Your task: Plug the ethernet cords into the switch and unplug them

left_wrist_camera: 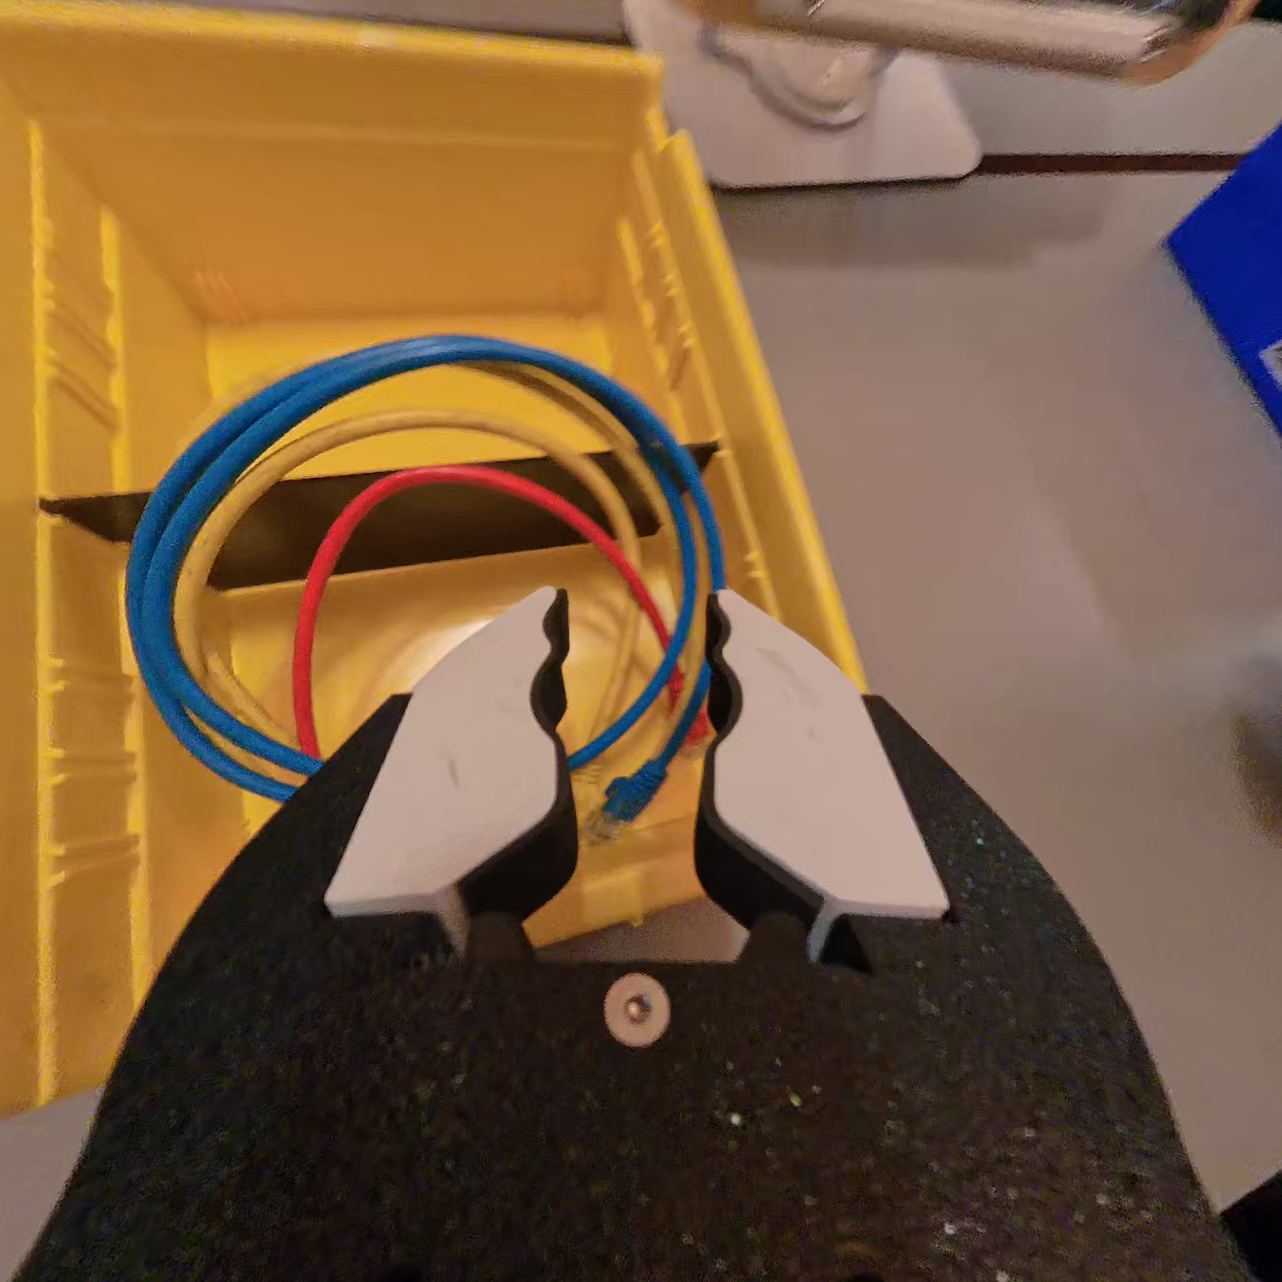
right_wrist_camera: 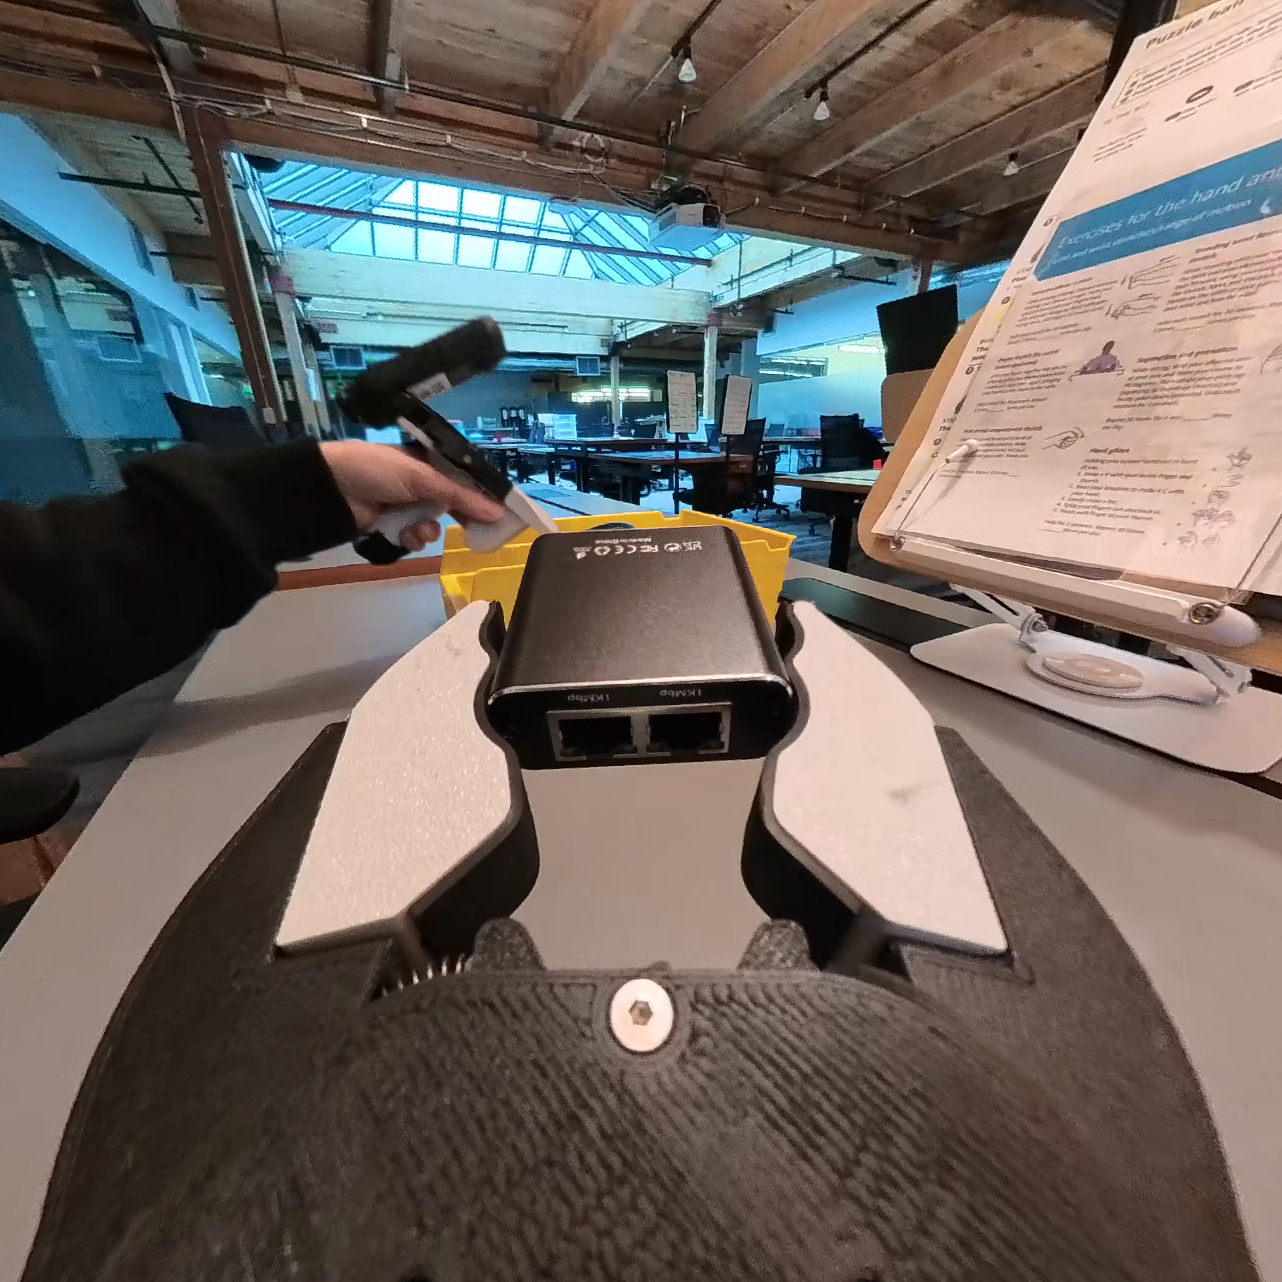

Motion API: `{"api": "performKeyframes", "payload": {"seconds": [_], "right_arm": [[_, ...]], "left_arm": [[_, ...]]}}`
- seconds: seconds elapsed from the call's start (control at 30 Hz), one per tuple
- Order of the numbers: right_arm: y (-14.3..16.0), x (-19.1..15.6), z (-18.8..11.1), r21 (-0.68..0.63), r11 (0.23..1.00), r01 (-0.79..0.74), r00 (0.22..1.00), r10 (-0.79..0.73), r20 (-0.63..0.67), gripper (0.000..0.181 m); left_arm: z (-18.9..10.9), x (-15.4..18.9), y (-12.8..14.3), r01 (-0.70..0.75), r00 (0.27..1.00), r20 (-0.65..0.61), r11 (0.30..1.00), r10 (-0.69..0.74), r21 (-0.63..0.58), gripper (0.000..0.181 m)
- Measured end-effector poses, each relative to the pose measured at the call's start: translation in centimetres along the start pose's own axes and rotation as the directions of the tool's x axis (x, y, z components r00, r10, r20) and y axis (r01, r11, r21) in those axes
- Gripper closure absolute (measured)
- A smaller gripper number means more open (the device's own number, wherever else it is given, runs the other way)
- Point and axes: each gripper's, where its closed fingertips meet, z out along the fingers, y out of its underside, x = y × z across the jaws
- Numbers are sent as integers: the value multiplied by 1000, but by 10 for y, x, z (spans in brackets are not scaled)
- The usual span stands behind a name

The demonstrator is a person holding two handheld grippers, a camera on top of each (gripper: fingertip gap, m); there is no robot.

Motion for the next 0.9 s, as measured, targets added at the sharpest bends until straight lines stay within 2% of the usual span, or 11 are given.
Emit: {"api": "performKeyframes", "payload": {"seconds": [0.13, 0.27, 0.37, 0.47, 0.57, 0.7, 0.77, 0.9], "right_arm": [[2, 3, -2, -8, 1000, -2, 1000, 2, -12, 107], [3, 1, 0, -14, 1000, 1, 1000, -1, -2, 107], [5, -2, 0, -23, 1000, 8, 1000, -7, 8, 107], [6, -1, 0, -29, 1000, 12, 1000, -12, 6, 107], [4, 1, -1, -20, 1000, 5, 1000, -5, 1, 107], [1, 4, -4, -6, 1000, -5, 1000, 5, -6, 107], [0, 4, -4, 2, 1000, -11, 1000, 11, -6, 107], [-1, 5, -5, 9, 1000, -11, 1000, 11, -9, 107]], "left_arm": [[26, -8, 11, 26, 1000, -11, 997, -27, -74, 148], [44, -10, 9, 86, 995, -32, 991, -90, -98, 156], [47, -12, 2, 115, 992, -48, 992, -117, -51, 170], [45, -10, 0, 114, 991, -64, 993, -114, -16, 172], [26, -9, -12, 127, 990, -67, 988, -122, 85, 174], [-29, 0, -45, 132, 989, -108, 945, -103, 301, 175], [-57, 11, -60, 66, 994, -105, 918, -27, 391, 176], [-105, 58, -83, -148, 966, -103, 838, 236, 526, 177]]}}
